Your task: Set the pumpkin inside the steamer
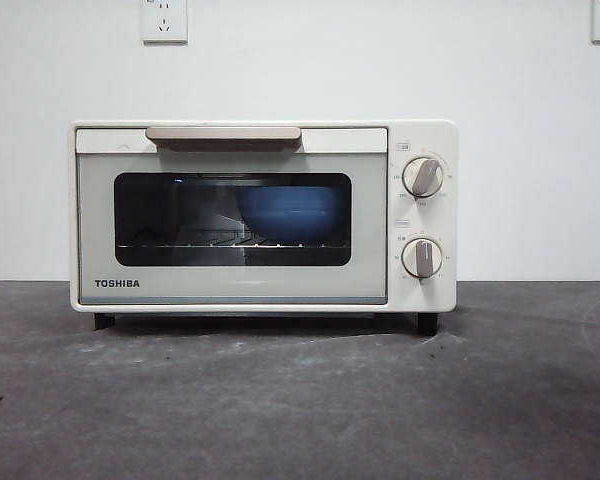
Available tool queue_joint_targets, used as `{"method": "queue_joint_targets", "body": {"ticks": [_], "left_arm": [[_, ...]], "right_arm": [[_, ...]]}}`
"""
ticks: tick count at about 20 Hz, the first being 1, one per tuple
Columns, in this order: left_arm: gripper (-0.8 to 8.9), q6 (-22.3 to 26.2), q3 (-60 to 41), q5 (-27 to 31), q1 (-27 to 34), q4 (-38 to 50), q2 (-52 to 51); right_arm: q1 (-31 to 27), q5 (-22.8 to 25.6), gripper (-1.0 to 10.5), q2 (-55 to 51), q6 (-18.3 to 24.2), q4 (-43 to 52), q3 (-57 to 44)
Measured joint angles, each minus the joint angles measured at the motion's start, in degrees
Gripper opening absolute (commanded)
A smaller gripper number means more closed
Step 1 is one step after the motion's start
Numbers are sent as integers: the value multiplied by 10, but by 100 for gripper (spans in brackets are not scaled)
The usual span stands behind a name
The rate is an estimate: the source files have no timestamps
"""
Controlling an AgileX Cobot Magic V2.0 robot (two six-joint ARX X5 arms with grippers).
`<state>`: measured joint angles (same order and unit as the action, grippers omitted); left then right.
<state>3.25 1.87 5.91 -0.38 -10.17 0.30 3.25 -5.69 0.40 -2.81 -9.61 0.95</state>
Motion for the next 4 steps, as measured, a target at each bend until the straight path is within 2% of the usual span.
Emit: {"method": "queue_joint_targets", "body": {"ticks": [4], "left_arm": [[14,0,0,0,0,0,0]], "right_arm": [[0,1,6,0,-2,2,0]]}}
